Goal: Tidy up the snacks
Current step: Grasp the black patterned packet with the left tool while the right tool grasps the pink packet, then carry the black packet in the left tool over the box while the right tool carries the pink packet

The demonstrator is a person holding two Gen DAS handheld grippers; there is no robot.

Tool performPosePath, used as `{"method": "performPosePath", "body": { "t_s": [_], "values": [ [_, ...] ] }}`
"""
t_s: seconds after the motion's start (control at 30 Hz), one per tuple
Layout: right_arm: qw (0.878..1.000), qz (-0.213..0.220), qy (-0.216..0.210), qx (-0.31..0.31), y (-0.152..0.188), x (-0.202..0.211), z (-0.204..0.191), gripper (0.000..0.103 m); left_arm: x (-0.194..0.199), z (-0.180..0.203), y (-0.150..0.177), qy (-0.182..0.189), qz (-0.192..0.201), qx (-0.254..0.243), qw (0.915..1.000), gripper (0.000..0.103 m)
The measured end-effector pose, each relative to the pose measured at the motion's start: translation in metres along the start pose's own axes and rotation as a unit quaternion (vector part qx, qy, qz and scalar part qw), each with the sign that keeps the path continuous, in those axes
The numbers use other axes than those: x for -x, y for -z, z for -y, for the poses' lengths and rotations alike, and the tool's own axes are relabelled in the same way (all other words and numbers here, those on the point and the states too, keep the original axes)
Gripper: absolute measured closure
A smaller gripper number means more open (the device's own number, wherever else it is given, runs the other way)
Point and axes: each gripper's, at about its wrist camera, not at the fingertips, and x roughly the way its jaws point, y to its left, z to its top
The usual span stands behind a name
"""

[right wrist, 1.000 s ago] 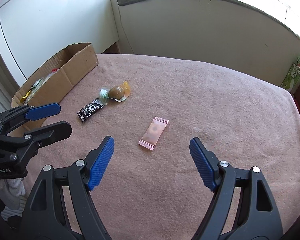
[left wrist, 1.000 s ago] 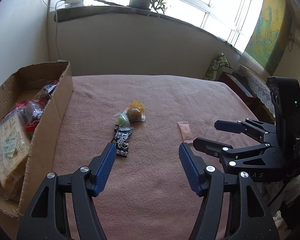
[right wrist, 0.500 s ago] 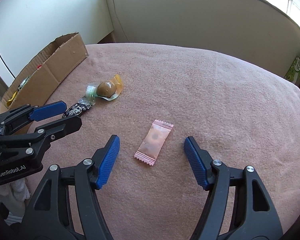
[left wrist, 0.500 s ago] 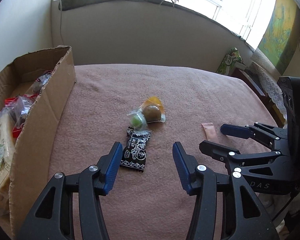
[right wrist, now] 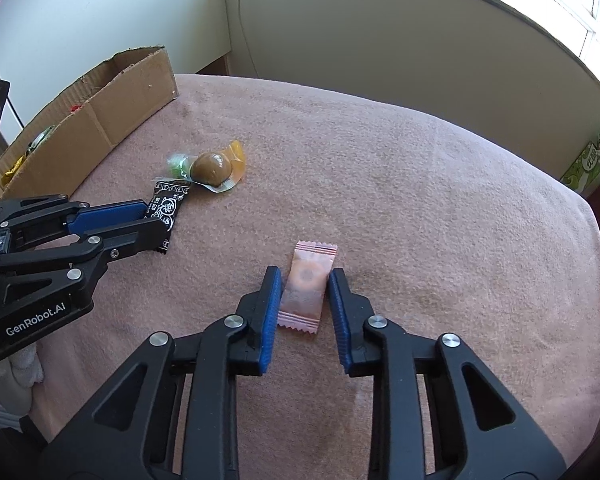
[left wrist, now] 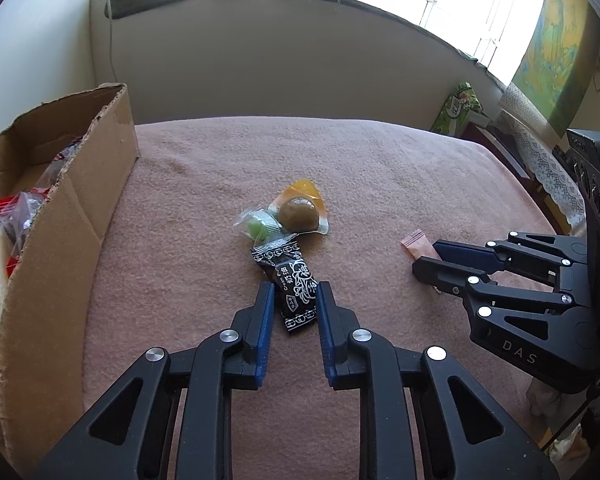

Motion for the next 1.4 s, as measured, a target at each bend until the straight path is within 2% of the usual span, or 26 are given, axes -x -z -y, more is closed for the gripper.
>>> {"method": "performPosePath", "body": {
  "t_s": [0.23,0.53,0.57,0.63,0.7,0.9,0.97,1.0,1.4],
  "values": [
    [1.000,0.002,-0.009,-0.007,0.001,0.002,0.005,0.083,0.003,-0.005,0.002,0.006,0.001,0.003,1.0000,0.091],
    [1.000,0.005,-0.015,-0.014,0.002,0.005,0.008,0.083,0.005,-0.002,0.001,0.006,-0.004,0.001,1.0000,0.090],
    [1.000,0.006,-0.016,-0.014,0.003,0.006,0.008,0.083,0.004,-0.001,-0.001,0.004,-0.005,0.004,1.0000,0.089],
    [1.000,0.006,-0.018,-0.016,0.003,0.006,0.009,0.083,0.003,0.000,-0.003,0.002,-0.008,0.008,0.9999,0.075],
    [1.000,0.007,-0.019,-0.017,0.003,0.005,0.009,0.083,0.000,0.005,-0.006,-0.011,-0.008,0.004,0.9999,0.069],
    [1.000,0.008,-0.021,-0.019,0.003,0.006,0.009,0.083,-0.014,0.021,-0.011,-0.042,-0.010,-0.022,0.9988,0.069],
    [1.000,0.008,-0.021,-0.019,0.003,0.006,0.009,0.083,-0.016,0.024,-0.011,-0.052,-0.007,-0.037,0.9979,0.072],
    [1.000,0.008,-0.021,-0.019,0.003,0.006,0.009,0.083,-0.017,0.024,-0.010,-0.055,-0.006,-0.040,0.9977,0.078],
    [0.999,0.015,-0.021,-0.028,0.004,0.014,0.011,0.083,0.008,0.022,0.001,-0.038,0.010,-0.035,0.9986,0.079]
  ]
}}
